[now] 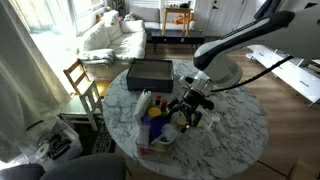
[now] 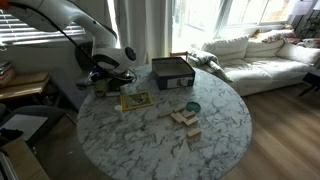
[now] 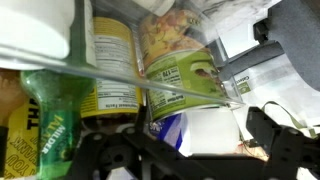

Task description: Put the scoop upside down on the blue lid then stack the cans in the clear box

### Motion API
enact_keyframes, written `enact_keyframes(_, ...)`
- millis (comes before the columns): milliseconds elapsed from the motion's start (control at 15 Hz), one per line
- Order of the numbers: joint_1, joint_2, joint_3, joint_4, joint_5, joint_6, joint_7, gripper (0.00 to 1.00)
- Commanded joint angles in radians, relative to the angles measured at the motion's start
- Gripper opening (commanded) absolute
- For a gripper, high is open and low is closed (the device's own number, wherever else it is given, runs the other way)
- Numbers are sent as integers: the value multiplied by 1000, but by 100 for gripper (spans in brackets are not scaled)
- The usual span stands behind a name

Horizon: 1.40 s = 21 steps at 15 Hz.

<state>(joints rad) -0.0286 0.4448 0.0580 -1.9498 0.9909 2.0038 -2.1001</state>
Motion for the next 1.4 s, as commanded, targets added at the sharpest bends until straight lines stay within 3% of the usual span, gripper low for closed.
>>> enact_keyframes(0,-22,-70,-25,-54,-58,-35,1,100)
enact_keyframes(333,-64,-194,-58,-154,-59,-77,25,100)
enact_keyframes(600,-78,-329,-101,-247,-14,-49,211,100)
enact_keyframes(933,-76,-495,-141,-329,-51,7,485,100)
enact_keyframes(1333,-65,-657,-120,-416,-119,178,845,100)
